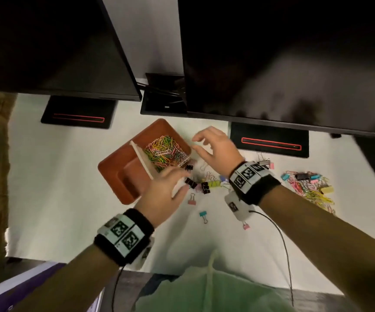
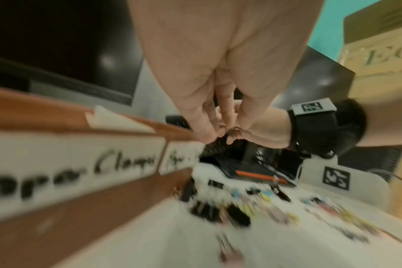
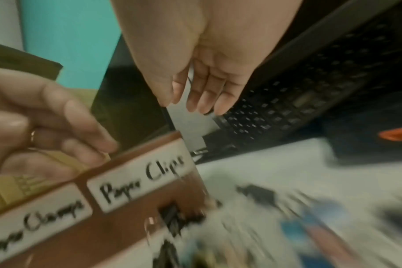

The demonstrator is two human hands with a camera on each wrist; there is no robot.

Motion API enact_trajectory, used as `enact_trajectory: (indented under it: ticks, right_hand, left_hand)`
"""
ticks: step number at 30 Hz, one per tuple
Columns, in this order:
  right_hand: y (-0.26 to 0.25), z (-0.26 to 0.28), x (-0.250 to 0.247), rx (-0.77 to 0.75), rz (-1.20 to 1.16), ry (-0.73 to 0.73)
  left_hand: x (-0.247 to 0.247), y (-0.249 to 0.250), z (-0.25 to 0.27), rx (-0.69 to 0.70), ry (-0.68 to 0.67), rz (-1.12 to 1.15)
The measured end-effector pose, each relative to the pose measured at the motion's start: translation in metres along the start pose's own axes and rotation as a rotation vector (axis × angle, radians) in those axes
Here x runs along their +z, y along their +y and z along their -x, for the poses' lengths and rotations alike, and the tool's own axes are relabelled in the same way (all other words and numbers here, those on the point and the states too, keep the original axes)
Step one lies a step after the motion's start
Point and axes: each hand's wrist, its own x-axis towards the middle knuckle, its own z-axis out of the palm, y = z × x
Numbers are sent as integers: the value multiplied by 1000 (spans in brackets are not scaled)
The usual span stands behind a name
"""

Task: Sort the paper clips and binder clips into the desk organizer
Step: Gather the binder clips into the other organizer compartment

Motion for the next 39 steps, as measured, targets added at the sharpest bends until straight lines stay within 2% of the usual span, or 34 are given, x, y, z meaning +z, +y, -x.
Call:
enact_trajectory:
  ticks: [1,3,5,7,10,12,15,20,26,30,34,39]
  right_hand:
    - [12,12,2,22,52,-16]
    - [30,34,12,60,164,-164]
    - [37,50,22,82,291,-377]
    - [40,61,27,93,374,-471]
    - [46,71,30,82,345,-385]
    - [54,74,30,102,289,-329]
    - [63,75,25,122,220,-319]
    - [68,75,8,139,94,-238]
    - [69,81,-15,122,81,-103]
    - [72,87,-23,133,78,-101]
    - [68,91,-11,54,35,-122]
    - [65,93,-5,100,87,-184]
  left_hand:
    - [15,-5,2,-20,-92,-34]
    - [40,-13,-1,-93,-212,-90]
    - [56,-18,-5,-133,-225,-112]
    - [63,-23,-10,-117,-201,-152]
    - [68,-26,-13,-130,-156,-139]
    - [68,-28,-11,-159,-173,-66]
    - [67,-33,-11,-172,-163,13]
    - [71,-41,-11,-193,-92,-36]
    - [67,-41,-10,-178,-4,12]
    - [63,-37,-11,-162,44,3]
    - [63,-35,-13,-166,97,18]
    - [67,-25,-12,-72,31,-154]
